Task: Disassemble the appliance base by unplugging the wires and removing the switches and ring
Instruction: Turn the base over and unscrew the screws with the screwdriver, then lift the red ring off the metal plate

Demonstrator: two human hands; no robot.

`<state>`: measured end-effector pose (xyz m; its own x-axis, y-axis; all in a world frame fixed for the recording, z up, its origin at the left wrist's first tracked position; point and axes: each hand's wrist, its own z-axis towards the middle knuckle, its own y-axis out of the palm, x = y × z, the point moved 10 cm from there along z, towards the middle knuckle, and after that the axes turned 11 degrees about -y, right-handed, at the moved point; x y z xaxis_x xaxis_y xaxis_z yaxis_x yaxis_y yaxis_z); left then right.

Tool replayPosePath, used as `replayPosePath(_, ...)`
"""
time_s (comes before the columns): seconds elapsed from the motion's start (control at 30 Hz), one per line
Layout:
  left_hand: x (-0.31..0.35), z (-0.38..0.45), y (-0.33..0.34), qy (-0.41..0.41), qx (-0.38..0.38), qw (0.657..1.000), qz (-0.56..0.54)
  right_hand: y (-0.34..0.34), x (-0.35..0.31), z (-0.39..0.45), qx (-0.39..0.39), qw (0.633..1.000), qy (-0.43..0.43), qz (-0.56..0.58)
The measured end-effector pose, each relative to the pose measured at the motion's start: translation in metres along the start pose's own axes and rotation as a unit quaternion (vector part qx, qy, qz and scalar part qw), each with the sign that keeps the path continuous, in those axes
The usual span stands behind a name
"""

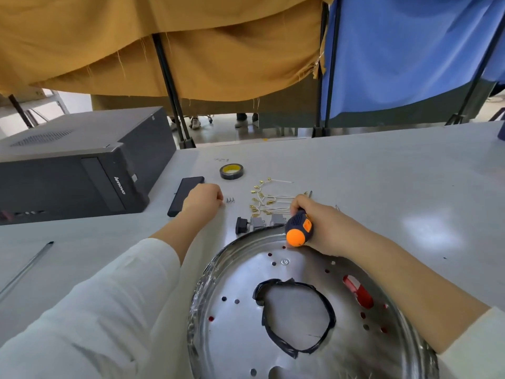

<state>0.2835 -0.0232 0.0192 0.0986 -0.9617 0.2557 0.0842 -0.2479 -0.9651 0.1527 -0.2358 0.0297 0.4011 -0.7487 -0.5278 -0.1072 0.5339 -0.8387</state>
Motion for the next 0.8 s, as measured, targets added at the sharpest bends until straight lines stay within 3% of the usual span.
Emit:
replayPosePath(0.3,0.006,0.011,0.007,0.045,-0.007,0.999,0.015,-0.002,-0.004,-0.004,0.009,1.000,-0.003,-0.001)
replayPosePath(0.47,-0.011,-0.005,-0.010,-0.005,0.003,0.999,-0.054,-0.012,-0.012,-0.006,0.028,0.999,-0.012,0.033)
replayPosePath(0.57,-0.007,-0.034,-0.031,0.019,0.010,0.989,-0.145,-0.028,-0.026,-0.005,0.058,0.993,-0.025,0.101)
replayPosePath(0.7,0.015,-0.092,-0.029,0.067,-0.136,0.952,-0.267,-0.049,-0.045,-0.012,0.020,0.971,-0.003,0.236)
replayPosePath(0.8,0.023,-0.131,-0.017,0.053,-0.229,0.926,-0.294,-0.055,-0.062,-0.029,-0.009,0.890,-0.007,0.456)
